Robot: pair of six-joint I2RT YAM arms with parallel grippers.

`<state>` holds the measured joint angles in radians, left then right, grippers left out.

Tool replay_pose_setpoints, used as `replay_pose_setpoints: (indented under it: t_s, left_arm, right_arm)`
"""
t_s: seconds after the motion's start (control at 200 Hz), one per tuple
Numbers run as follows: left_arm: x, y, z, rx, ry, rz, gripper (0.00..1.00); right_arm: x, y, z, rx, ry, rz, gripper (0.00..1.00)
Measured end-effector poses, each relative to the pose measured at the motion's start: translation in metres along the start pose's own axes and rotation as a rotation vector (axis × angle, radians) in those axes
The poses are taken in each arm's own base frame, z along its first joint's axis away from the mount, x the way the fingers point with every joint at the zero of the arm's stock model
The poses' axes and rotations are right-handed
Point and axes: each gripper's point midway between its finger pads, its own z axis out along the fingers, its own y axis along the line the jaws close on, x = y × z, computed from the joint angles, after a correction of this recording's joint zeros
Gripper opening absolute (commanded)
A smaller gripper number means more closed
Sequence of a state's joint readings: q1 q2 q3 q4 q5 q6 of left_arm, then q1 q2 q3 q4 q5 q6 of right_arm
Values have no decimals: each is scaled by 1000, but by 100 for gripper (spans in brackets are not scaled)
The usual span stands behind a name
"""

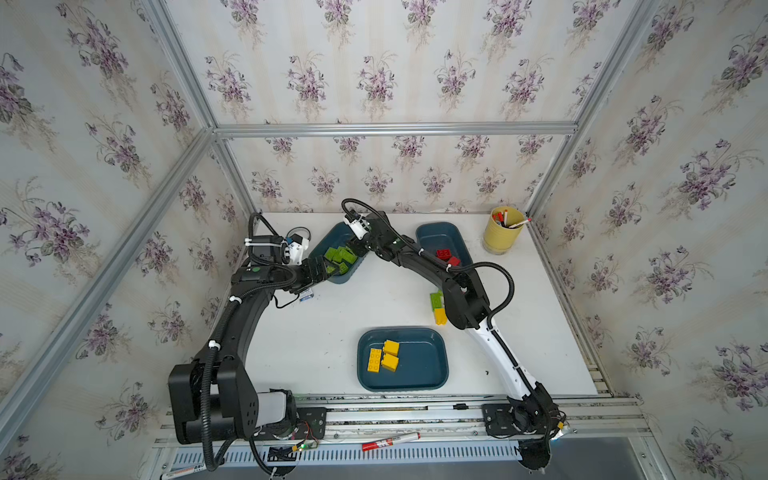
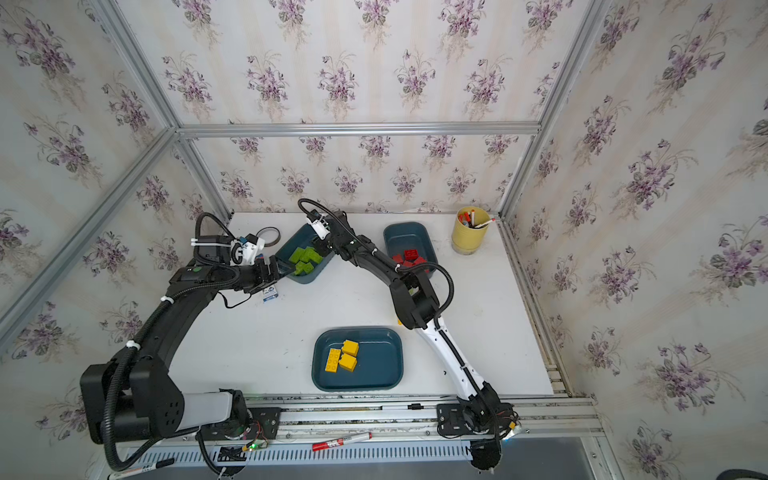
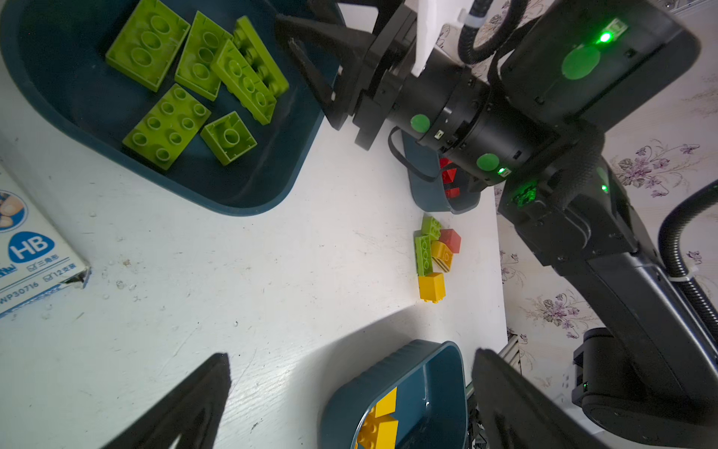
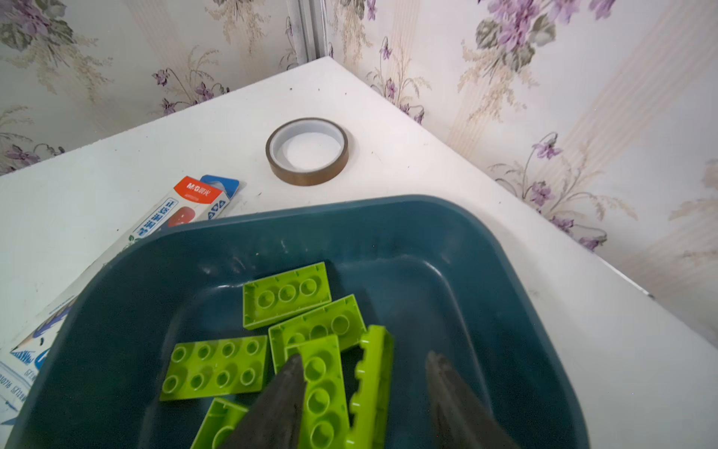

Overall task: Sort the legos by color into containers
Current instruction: 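Move the right gripper back over the pile of bricks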

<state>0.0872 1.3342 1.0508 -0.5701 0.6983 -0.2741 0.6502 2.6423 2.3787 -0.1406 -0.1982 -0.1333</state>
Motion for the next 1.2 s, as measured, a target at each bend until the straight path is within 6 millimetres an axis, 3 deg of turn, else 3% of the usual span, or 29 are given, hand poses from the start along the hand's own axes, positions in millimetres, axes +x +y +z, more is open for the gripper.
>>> replay_pose_setpoints:
  t_s: [0.21,0.345,0.505,0.615,0.695,0.855,1.059,1.199]
  left_arm:
    - [3,0,0,1,5,-1,99]
    - [3,0,0,3,6,-2,99]
    - [4,2,3,6,15,-8,99]
    - [3,0,4,15,21,-9,99]
    - [3,-3,4,27,24,-7,99]
    - [6,-9,7,51,38,-5,99]
    - [7,-15,9,75,47,-13,99]
    - [8,-21,14,94,55,-13,99]
  right_arm:
    - [12,-2,-8,-17,58,-8,68]
    - [28,3,-30,-55,128,-6,69]
    - [27,7,-82,-98,183,10,71]
    - [9,6,-134,-99,183,0,72]
    - [3,5,-161,-96,176,7,71]
    - [41,7,-196,-66,319,117,70]
    - [74,13,-240,20,440,272,71]
    - [110,15,-265,107,545,392,73]
